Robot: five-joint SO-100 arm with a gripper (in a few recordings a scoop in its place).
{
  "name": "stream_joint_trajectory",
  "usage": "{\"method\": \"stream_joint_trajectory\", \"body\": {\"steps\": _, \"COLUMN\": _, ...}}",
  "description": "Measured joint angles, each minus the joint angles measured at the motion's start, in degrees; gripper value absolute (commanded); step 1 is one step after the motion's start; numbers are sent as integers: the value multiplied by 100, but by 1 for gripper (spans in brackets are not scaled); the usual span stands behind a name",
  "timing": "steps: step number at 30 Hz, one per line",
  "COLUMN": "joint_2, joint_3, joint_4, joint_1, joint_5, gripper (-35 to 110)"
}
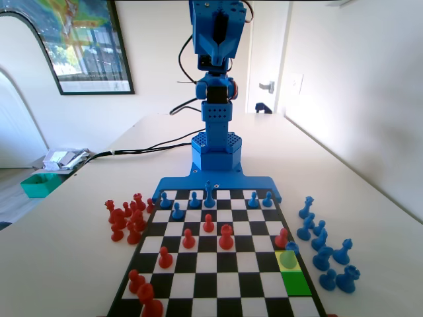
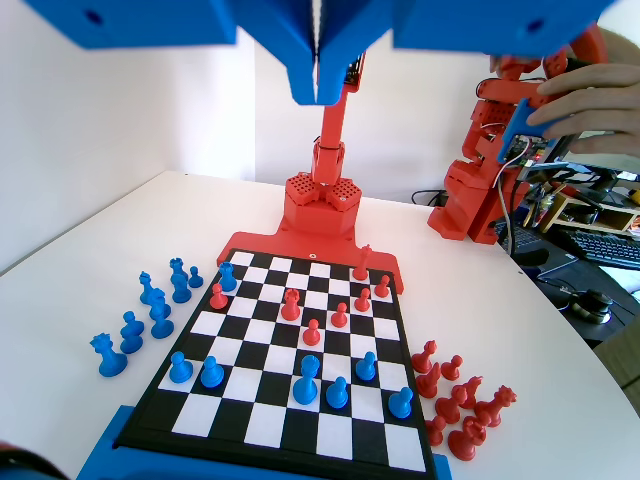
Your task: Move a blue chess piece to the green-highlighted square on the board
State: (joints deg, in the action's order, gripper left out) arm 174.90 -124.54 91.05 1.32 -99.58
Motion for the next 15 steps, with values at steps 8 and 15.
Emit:
{"method": "stream_joint_trajectory", "body": {"steps": 8, "joint_2": 0, "joint_3": 0, "joint_4": 0, "joint_1": 0, "joint_5": 0, "gripper": 1}}
{"method": "stream_joint_trajectory", "body": {"steps": 15, "joint_2": -246, "joint_3": 79, "joint_4": 0, "joint_1": -97, "joint_5": 149, "gripper": 1}}
